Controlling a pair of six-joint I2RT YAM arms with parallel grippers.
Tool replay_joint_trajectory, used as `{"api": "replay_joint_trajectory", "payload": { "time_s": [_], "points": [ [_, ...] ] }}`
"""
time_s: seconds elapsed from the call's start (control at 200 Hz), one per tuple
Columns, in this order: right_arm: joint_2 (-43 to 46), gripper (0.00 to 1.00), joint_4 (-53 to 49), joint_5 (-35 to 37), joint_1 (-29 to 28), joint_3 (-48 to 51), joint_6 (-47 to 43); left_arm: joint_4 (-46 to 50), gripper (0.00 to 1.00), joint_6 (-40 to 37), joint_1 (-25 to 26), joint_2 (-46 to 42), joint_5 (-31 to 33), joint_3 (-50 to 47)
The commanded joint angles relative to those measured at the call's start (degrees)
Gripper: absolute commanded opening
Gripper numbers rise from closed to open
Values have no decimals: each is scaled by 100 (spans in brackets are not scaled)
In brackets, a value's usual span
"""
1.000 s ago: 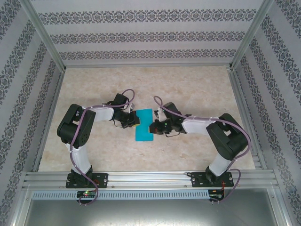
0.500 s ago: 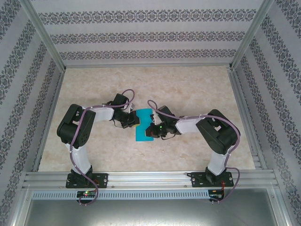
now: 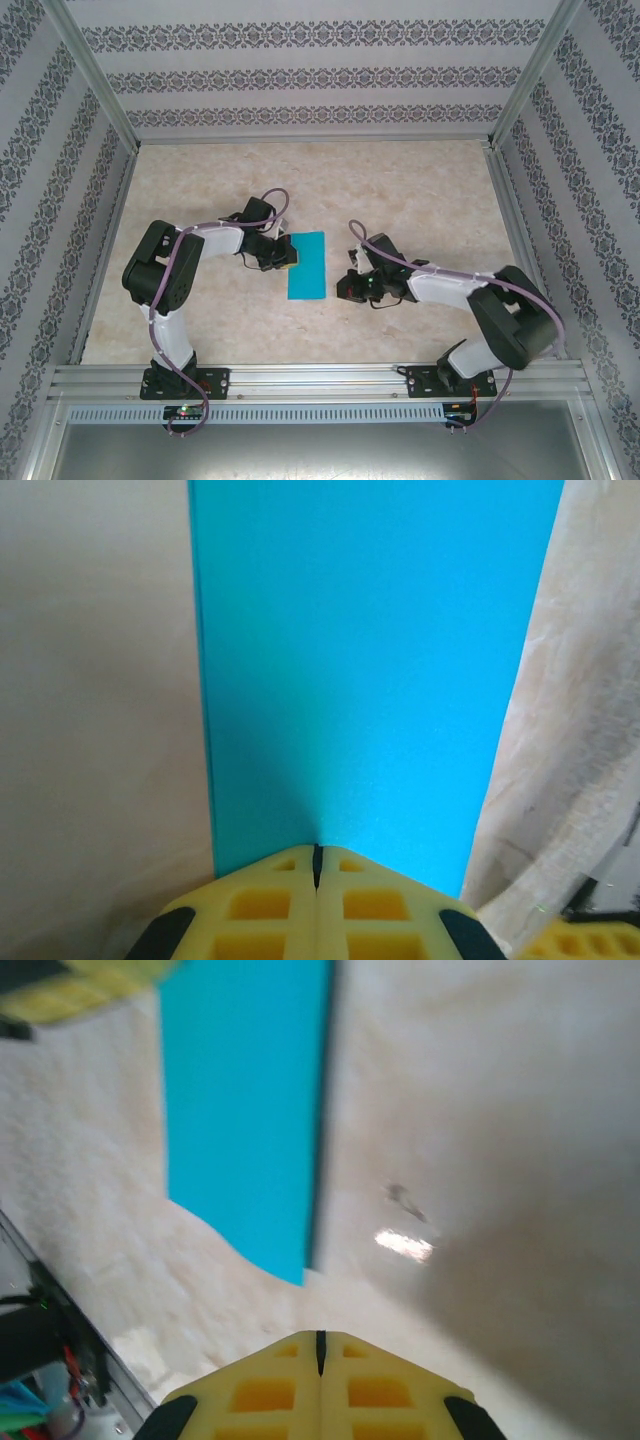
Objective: Fold a paper plane with a square sheet of paper (pick it up from the middle)
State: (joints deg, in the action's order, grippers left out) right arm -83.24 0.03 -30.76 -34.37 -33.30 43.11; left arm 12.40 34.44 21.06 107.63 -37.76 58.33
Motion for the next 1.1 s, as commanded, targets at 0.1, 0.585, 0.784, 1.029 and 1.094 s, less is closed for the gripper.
{"api": "replay_joint_trajectory", "payload": {
  "time_s": [0.1,0.585,0.784,1.029,1.094],
  "points": [
    [311,0,311,809,-8,-226,741,330,12,-354,99,-468,533,425],
    [-1528,0,1031,409,285,-1371,1063,-218,0,316,520,-194,151,426],
    [-2163,0,1096,-236,326,-1803,887,-1282,0,1080,593,-707,-47,-534],
    [-2550,0,582,-351,377,-2250,474,-1570,0,1293,761,-913,-264,-839],
    [-2604,0,527,-346,428,-2274,435,-1578,0,1350,815,-862,-289,-820]
  ]
}}
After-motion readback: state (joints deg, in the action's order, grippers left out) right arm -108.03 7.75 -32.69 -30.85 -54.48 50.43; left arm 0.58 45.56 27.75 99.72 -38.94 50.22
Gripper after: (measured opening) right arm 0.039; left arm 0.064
